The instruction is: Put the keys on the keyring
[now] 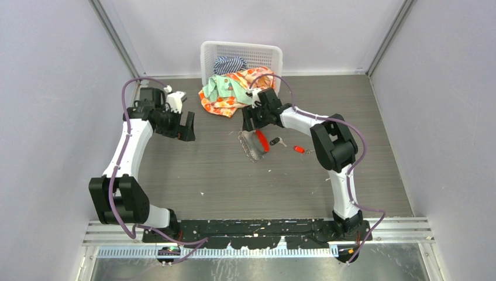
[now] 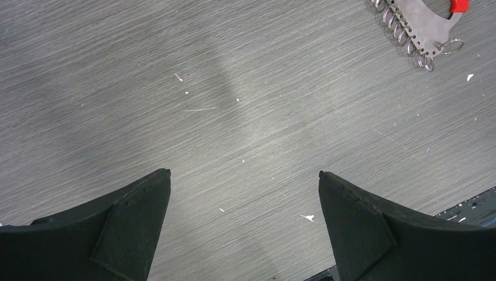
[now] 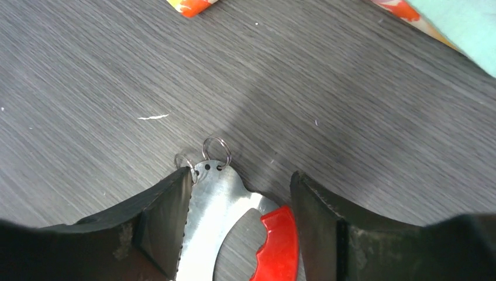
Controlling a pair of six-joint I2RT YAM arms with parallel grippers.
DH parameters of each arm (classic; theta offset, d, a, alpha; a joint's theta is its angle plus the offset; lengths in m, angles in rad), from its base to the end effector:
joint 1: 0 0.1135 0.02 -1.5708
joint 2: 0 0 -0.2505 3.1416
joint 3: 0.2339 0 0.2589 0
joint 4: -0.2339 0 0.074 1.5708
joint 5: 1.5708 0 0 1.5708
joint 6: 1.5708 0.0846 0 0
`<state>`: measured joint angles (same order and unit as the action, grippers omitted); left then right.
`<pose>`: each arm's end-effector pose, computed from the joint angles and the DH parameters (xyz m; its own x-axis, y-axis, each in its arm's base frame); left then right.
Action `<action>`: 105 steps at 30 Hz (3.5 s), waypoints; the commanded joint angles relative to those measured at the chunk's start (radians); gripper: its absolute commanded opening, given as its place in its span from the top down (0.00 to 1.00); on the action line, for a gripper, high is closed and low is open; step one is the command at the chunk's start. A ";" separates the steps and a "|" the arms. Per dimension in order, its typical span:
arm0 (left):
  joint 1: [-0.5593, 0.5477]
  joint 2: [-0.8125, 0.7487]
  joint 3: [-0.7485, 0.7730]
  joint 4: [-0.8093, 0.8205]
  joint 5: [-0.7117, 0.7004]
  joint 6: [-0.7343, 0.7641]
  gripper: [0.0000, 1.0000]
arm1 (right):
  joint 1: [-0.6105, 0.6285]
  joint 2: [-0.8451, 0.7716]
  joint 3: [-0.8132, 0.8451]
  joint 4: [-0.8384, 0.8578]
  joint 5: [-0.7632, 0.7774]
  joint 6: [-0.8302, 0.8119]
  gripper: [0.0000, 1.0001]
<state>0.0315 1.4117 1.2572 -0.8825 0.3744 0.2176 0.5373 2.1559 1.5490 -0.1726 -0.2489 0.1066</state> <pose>0.3169 -0.0210 0.2499 -0.8063 0.1756 -0.5648 0.3388 0.9199 -0.1976 0.4278 0.2791 0.1183 -0.6692 -0.2787 -0.6888 -0.5786 0.7770 0.2478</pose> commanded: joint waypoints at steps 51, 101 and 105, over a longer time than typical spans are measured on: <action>-0.009 -0.072 0.067 -0.109 0.066 0.050 0.00 | 0.097 -0.149 0.058 0.030 -0.178 -0.016 0.99; -0.200 -0.568 0.230 -0.542 0.828 0.362 0.34 | 0.944 -1.010 -0.309 0.140 0.443 -0.210 0.99; -0.226 -0.520 0.257 -0.563 0.813 0.421 0.36 | 0.945 -1.028 -0.328 0.160 0.465 -0.222 0.99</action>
<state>-0.1722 0.8459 1.4910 -1.4727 1.1950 0.5884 1.4734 1.1667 1.2098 -0.1070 0.1577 -0.0841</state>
